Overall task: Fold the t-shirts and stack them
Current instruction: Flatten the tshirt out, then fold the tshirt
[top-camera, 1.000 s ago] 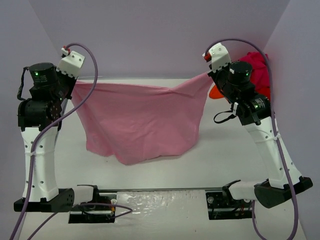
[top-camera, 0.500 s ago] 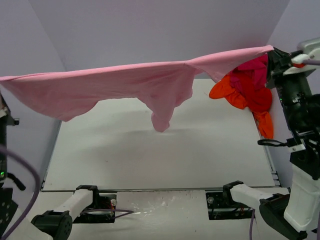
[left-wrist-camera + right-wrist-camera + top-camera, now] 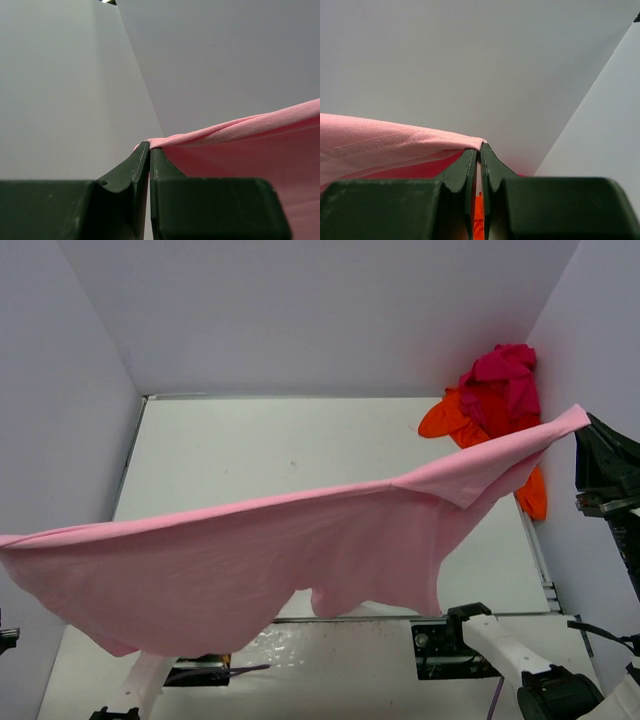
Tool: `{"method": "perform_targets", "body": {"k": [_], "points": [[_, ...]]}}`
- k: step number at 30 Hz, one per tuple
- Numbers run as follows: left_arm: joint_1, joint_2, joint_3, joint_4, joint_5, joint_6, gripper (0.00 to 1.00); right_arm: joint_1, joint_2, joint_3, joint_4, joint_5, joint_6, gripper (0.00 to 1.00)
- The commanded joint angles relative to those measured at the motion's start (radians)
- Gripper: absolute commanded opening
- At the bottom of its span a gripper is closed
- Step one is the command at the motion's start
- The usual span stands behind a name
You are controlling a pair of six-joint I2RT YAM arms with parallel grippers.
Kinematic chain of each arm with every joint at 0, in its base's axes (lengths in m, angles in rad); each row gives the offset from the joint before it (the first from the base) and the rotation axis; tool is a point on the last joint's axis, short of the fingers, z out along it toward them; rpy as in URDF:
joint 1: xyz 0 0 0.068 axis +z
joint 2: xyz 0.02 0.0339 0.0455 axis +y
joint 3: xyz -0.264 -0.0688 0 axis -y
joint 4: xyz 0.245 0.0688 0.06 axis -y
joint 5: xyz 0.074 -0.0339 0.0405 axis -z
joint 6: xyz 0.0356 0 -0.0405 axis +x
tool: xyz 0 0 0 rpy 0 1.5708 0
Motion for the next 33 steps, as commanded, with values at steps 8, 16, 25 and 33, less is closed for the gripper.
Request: {"method": "perform_targets", "body": {"k": [8,16,25,33], "points": [[0.007,0.153,-0.184,0.011,0.039,0.019,0.00,-0.034,0.106,-0.029,0.002,0.023,-0.079,0.04],[0.007,0.431,-0.391,0.062,0.098,0.095,0.00,-0.032,0.303,-0.173,0.073,0.091,-0.103,0.01],[0.009,0.767,-0.597,0.265,0.115,0.182,0.00,0.018,0.722,-0.245,0.212,0.194,-0.143,0.00],[0.081,1.177,-0.491,0.466,0.012,0.188,0.00,0.079,1.233,-0.005,0.288,0.382,-0.195,0.00]]}}
